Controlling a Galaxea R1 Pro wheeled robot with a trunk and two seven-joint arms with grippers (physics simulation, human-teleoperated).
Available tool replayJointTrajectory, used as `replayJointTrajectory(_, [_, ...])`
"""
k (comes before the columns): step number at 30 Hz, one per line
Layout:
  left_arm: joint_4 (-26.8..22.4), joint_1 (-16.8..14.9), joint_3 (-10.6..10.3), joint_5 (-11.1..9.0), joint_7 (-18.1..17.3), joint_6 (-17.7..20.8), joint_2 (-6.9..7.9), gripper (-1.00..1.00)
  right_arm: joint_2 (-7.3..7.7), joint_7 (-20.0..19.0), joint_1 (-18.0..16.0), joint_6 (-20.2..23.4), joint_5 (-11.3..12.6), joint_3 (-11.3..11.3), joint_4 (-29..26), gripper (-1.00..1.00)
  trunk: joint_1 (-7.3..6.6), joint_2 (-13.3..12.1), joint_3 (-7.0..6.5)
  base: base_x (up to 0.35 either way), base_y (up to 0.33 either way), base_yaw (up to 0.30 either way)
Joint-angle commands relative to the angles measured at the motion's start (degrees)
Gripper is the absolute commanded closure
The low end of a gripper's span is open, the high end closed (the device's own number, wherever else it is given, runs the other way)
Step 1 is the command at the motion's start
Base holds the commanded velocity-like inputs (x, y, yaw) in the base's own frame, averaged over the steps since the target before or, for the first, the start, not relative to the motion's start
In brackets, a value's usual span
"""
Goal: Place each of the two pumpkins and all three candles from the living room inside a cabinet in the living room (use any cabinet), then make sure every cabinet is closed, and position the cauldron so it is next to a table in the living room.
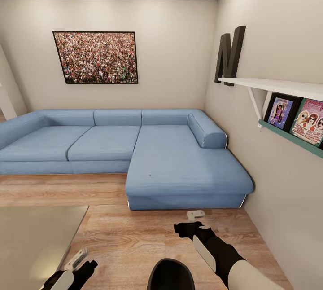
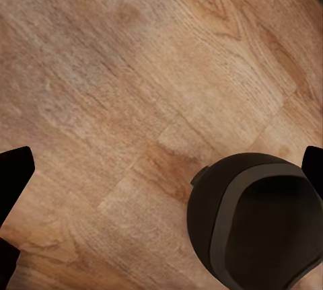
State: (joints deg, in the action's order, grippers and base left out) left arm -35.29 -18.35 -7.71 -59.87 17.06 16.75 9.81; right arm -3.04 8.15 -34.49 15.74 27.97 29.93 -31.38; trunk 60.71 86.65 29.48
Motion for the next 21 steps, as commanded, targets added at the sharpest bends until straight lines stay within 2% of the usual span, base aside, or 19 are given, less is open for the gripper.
replayJointTrajectory(1, [-0.1,0.0,-0.3,-0.5,0.1,0.0,0.1,-1.0,0.05,0.5,-0.1,0.2,0.6,0.4,-0.1,-1.0,0.0,0.0,0.06,0.0,0.0,0.0])
replayJointTrajectory(8, [0.3,0.0,-0.5,-0.4,-9.8,0.0,0.25,-1.0,-0.01,0.6,-0.1,0.1,0.6,0.4,-0.1,-1.0,1.54,2.8,1.32,0.0,0.0,0.0])
replayJointTrajectory(21, [0.5,0.0,-0.5,-0.4,-10.6,0.0,0.21,-1.0,-0.04,0.5,-0.1,0.2,0.7,0.4,-0.1,-1.0,1.54,2.8,1.32,0.0,0.0,0.0])
